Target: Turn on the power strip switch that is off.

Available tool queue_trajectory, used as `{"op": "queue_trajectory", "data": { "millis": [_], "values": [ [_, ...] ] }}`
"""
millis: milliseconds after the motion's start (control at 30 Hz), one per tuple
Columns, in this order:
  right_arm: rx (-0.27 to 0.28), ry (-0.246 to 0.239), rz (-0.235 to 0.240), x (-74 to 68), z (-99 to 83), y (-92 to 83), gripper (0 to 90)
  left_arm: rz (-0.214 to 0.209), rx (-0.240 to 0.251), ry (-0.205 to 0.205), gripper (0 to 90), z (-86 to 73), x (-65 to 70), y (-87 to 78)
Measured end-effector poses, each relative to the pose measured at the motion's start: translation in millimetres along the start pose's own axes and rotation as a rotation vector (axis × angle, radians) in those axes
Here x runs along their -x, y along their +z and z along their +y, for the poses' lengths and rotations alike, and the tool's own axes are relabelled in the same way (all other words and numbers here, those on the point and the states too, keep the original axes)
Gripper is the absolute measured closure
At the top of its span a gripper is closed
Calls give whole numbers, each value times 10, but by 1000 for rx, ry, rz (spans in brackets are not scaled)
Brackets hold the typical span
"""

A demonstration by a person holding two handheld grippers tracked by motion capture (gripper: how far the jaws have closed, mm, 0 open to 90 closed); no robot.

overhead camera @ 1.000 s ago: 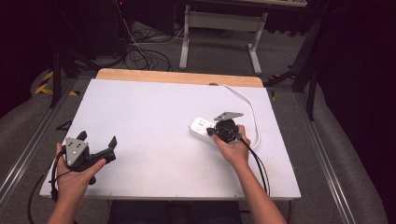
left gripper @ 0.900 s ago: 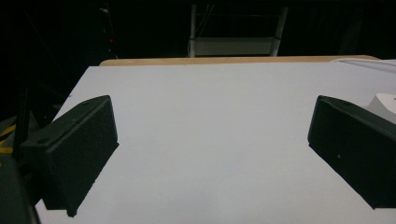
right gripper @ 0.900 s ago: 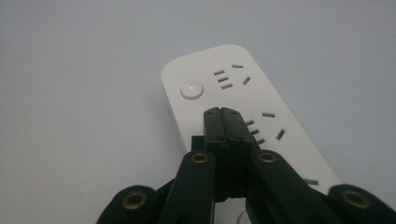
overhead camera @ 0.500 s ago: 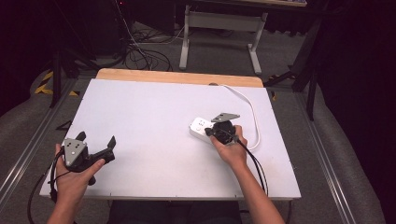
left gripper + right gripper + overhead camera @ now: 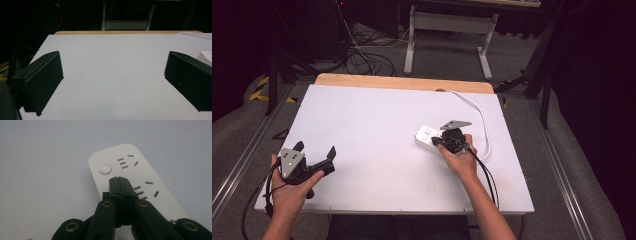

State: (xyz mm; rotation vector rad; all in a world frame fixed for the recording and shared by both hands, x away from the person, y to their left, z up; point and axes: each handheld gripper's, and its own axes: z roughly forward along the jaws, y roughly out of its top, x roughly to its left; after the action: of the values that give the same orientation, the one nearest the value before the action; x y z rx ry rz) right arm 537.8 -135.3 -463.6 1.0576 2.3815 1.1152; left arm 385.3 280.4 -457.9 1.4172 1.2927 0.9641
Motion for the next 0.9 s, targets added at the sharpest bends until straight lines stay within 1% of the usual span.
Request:
{"op": "queue_trajectory", "data": {
  "millis": [67,133,200,300,367,567,667,767,900],
  "values": [
    [-6,4,1,9,4,3,900,-1,0,-1,26,-1,-3,-4],
    [-12,21,8,19,8,5,900,-1,-2,2,25,-1,-7,-8],
    [-18,-1,-10,-10,16,6,900,0,1,-1,26,-3,-8,-10],
    [-17,3,-11,-13,11,3,900,0,0,1,26,-4,-7,-12],
    [-14,-3,-12,-12,11,4,900,-1,-1,3,26,-5,-8,-9],
    [-15,0,-10,-10,12,2,900,-6,-6,-1,26,-8,-2,-11],
    [-13,-5,-11,-10,13,4,900,-5,-2,4,27,-8,-9,-21],
    [-14,-6,-13,-13,14,4,900,-2,-1,-3,27,-9,-13,-22],
    [-14,-6,-11,-12,14,4,900,-4,-4,-1,27,-10,-6,-13]
  ]
}}
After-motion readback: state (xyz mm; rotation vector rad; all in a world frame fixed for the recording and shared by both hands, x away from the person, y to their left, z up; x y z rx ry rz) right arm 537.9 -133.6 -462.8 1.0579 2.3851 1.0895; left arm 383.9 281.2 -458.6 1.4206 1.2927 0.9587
